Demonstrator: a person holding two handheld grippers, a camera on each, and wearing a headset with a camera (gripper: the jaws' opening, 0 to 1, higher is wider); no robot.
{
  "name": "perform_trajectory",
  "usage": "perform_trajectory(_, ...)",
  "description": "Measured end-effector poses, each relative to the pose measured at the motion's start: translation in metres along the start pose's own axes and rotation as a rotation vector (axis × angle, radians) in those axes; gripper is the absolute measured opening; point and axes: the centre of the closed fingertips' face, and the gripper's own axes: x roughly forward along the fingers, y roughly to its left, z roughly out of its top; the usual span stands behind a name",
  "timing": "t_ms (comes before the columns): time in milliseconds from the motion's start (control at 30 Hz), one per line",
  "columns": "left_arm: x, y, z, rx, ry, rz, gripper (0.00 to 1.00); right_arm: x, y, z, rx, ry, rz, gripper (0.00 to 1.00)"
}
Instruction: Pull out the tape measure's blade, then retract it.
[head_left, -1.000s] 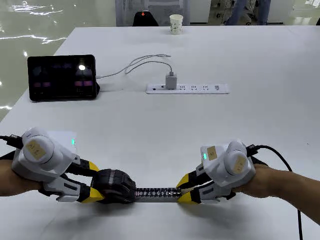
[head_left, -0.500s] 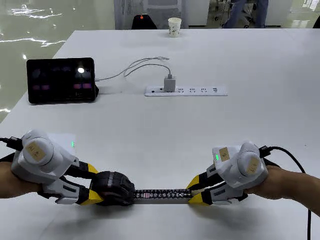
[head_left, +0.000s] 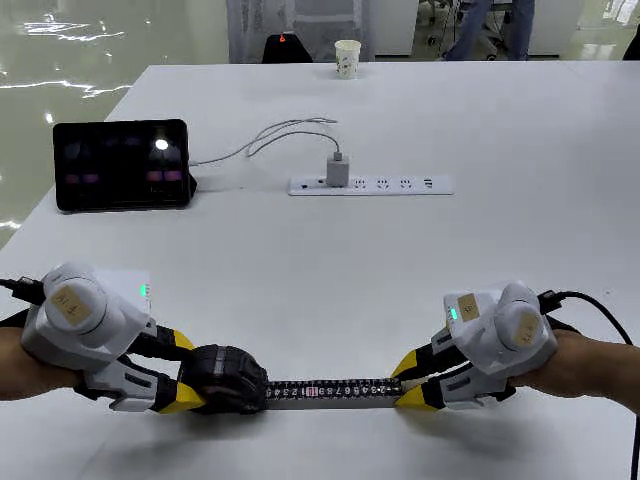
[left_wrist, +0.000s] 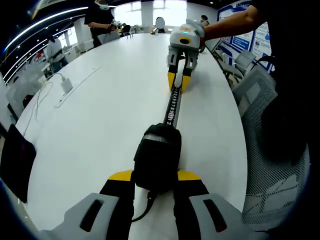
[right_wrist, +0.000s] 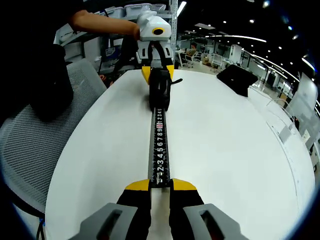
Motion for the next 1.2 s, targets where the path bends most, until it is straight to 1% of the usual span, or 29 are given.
perform_trajectory(633,0.001,0.000,-0.001,-0.006,0.002,-0.003,0.24,-0.016,0.003,-0.017,0.028,0.015,-0.005,0.09)
perform_trajectory(933,0.002,0.001,-0.002,-0.010,0.001,-0.007,0.24,-0.024,0.004,-0.026,0.031,0.037,-0.004,0.09)
perform_trajectory(1200,0.000,-0.003,0.002,-0.010,0.001,-0.009,0.24,-0.031,0.005,-0.032,0.027,0.066,-0.001,0.09)
